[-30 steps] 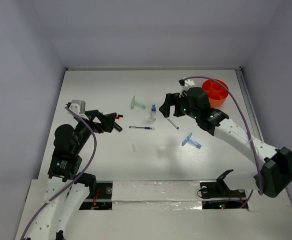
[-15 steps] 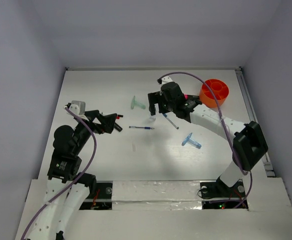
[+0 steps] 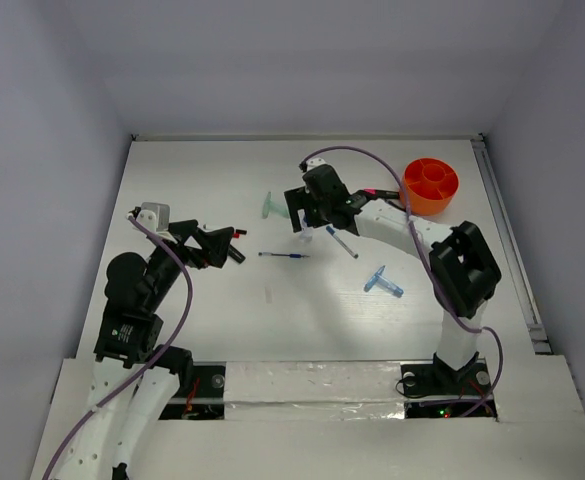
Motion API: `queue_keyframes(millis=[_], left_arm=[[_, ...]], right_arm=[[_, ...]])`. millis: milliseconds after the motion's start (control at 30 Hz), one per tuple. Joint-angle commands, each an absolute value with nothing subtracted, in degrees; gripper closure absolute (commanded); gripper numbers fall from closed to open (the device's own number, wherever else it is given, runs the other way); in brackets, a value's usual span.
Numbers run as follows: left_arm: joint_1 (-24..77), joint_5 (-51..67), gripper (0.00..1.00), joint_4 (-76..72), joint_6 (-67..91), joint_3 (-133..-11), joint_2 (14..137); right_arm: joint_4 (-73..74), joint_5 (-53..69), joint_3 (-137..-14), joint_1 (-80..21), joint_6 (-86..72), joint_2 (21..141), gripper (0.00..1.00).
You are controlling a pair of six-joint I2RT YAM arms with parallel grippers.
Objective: Sort the stationery into containers
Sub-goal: Pick up the stationery from the center of the board.
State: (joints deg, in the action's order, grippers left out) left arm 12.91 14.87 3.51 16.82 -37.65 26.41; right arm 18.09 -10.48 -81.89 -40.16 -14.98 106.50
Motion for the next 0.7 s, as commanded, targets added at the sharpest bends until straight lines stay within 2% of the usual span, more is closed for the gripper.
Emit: queue_keyframes(millis=[0,100,133,300,367,500,533,567,667], left_arm=[[12.6,15.6,0.01,0.7,16.6,-40.0,25.9],[12.6,15.6,0.01,0.7,16.7,-39.9,26.0],[12.6,15.6,0.01,0.7,16.7,-39.9,26.0],[12.6,15.6,0.01,0.6,16.7,-39.9,26.0],[12.6,15.6,0.01,0.6,16.7,-39.9,25.9],[12.6,15.6,0.01,0.6,16.8,-39.9,25.9],[12.6,15.6,0.01,0.6,16.7,-39.9,25.9],[12.6,15.6,0.01,0.6,16.9,-39.9,25.9],[12.6,15.6,0.01,0.6,16.8,-39.9,25.8]], right_arm=[[19.1,-12.1,-85.7,-40.5,-14.2,107.7,0.06],[19.3,-12.1,-86.5,-40.5,-14.4,109.2,0.10],[19.2,-12.1,-86.5,-40.5,-14.4,109.3,0.15],[18.8,-12.0,-86.2,-40.5,-14.8,110.3,0.26],[18.8,-11.8,-86.0,-40.5,-14.9,110.7,0.26],[18.5,-11.9,-85.7,-40.5,-15.5,110.9,0.43],[18.3,-12.0,-85.3,-40.5,-15.6,110.8,0.53],[18.0,-12.0,-85.2,-40.5,-15.7,110.5,0.59],[17.1,-12.1,-84.8,-40.5,-15.9,110.1,0.68]])
